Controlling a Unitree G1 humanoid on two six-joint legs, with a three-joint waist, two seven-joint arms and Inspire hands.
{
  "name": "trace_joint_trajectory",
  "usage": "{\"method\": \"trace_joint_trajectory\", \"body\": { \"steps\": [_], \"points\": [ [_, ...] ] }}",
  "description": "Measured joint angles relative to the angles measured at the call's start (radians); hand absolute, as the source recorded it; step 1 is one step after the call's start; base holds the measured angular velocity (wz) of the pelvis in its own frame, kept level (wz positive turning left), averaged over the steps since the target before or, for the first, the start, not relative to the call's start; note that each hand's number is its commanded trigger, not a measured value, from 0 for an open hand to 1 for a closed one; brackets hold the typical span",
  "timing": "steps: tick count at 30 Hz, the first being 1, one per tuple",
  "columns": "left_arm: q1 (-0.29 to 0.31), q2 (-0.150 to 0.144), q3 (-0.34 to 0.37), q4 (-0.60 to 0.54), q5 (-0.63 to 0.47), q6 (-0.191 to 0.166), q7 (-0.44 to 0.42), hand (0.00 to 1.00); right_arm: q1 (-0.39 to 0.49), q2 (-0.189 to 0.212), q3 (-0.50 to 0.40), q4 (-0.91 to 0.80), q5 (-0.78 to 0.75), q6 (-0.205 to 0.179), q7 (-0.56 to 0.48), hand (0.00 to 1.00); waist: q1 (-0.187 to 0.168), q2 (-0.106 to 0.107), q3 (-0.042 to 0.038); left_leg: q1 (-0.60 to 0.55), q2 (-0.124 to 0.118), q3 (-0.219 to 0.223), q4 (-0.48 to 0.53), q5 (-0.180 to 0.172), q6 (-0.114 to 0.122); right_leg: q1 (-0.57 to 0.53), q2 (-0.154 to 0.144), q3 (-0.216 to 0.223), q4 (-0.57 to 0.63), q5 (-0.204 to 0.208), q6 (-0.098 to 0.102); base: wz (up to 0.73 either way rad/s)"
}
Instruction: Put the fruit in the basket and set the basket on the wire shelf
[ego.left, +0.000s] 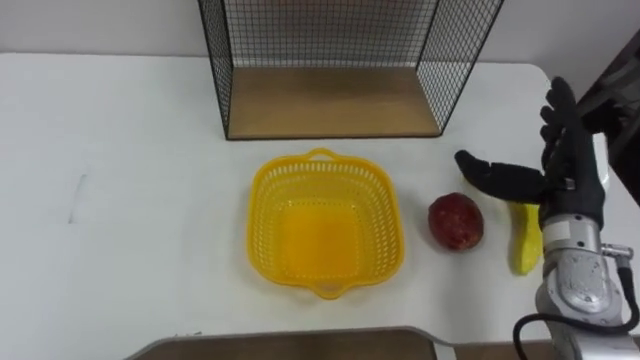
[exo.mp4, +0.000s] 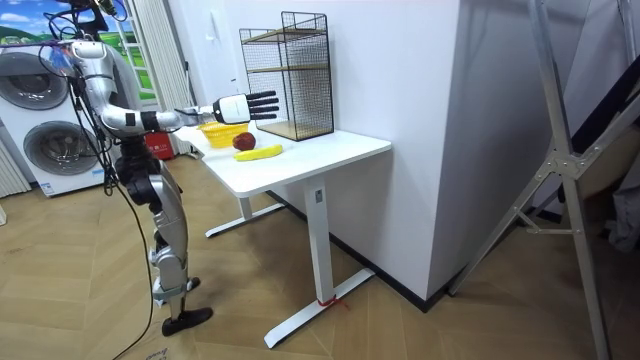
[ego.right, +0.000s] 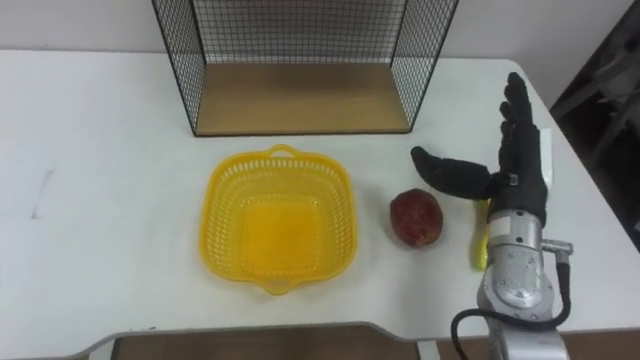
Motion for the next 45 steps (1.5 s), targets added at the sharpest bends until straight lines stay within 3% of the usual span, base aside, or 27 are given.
{"method": "trace_joint_trajectory", "body": {
  "steps": [19,26,32,36,45],
  "points": [
    [-0.008,0.001,-0.001,0.023,-0.001,0.000,-0.004,0.00,0.001,0.003,0.050,0.187,-0.045,0.009,0.020,0.00,0.001,0.002,0.0002,0.001,0.000,-0.025,0.007,0.000,0.000,0.028,-0.004,-0.037,-0.011,0.007,-0.002,0.05],
    [-0.009,0.003,-0.001,0.024,0.000,-0.001,-0.004,0.00,0.000,0.002,0.055,0.194,-0.038,-0.003,0.020,0.00,0.001,-0.001,-0.0013,0.000,-0.001,-0.024,0.006,0.001,0.000,0.029,-0.004,-0.038,-0.019,0.009,-0.001,0.00],
    [-0.011,0.003,-0.002,0.011,0.001,-0.002,-0.002,0.00,0.001,0.002,0.069,0.294,-0.051,-0.034,0.020,0.00,-0.002,0.003,-0.0016,0.001,-0.001,-0.025,0.006,0.001,0.000,0.030,-0.005,-0.044,-0.027,0.010,-0.001,0.00],
    [-0.008,0.004,-0.002,0.012,0.000,0.001,-0.002,0.00,-0.002,0.002,0.069,0.314,-0.055,-0.041,0.020,0.00,-0.001,0.011,-0.0115,0.004,0.000,-0.031,0.006,0.001,0.000,0.033,-0.005,-0.047,-0.026,0.010,-0.001,0.02],
    [-0.002,0.002,-0.001,0.017,-0.001,0.001,-0.002,0.00,-0.002,0.002,0.068,0.375,-0.084,-0.036,0.036,0.00,-0.003,0.008,-0.0083,0.010,-0.001,-0.045,0.006,0.000,0.000,0.048,-0.005,-0.058,-0.028,0.011,-0.001,0.03]
  ]
}}
